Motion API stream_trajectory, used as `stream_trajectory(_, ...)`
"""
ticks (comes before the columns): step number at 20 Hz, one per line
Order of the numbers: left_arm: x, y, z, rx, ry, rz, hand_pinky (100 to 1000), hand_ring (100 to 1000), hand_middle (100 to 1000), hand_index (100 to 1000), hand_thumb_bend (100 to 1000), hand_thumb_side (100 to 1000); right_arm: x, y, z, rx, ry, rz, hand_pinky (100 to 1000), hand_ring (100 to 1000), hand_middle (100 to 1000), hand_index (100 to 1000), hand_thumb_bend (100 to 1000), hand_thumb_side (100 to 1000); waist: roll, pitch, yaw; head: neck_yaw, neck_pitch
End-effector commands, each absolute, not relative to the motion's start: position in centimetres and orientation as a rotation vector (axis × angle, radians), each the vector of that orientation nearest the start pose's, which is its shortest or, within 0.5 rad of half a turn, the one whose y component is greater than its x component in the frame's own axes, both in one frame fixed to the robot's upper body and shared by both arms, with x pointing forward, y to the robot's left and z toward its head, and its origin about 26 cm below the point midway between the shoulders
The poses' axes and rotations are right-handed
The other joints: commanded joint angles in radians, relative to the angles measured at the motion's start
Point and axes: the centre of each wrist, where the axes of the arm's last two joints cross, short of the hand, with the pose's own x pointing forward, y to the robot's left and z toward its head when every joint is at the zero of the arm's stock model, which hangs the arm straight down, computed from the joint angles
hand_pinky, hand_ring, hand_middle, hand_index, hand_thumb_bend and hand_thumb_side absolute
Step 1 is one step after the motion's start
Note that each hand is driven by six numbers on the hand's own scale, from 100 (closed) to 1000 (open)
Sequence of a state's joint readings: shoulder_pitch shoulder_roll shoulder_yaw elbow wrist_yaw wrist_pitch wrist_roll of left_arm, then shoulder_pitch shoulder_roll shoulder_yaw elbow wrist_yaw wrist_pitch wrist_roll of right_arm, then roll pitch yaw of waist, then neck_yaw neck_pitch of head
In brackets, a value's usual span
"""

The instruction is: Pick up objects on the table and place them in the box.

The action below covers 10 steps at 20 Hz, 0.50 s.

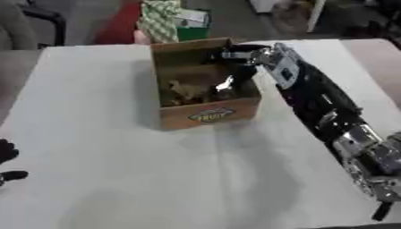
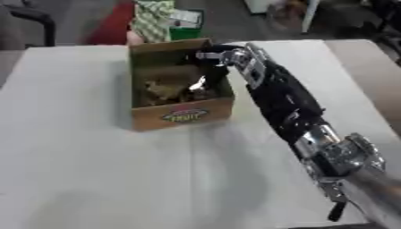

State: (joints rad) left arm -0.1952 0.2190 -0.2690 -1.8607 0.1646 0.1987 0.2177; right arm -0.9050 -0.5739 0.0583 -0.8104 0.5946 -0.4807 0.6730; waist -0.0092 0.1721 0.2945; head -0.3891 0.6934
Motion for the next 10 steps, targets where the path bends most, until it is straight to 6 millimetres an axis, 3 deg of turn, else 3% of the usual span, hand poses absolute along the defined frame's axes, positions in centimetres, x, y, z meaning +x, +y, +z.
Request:
stream_trajectory(1,29.5,19.4,12.0,-0.073,-1.824,-0.173,579,779,671,721,100,806,46.0,-39.2,22.0,-0.507,-1.391,1.592,896,967,941,975,462,554,-0.002,-0.015,-0.005,0.009,-0.008)
stream_trajectory(10,29.5,19.7,12.0,-0.057,-1.831,-0.159,579,779,670,721,100,806,43.1,-42.3,25.2,-0.575,-1.547,1.485,861,947,910,964,383,500,-0.005,-0.01,-0.03,0.035,-0.015)
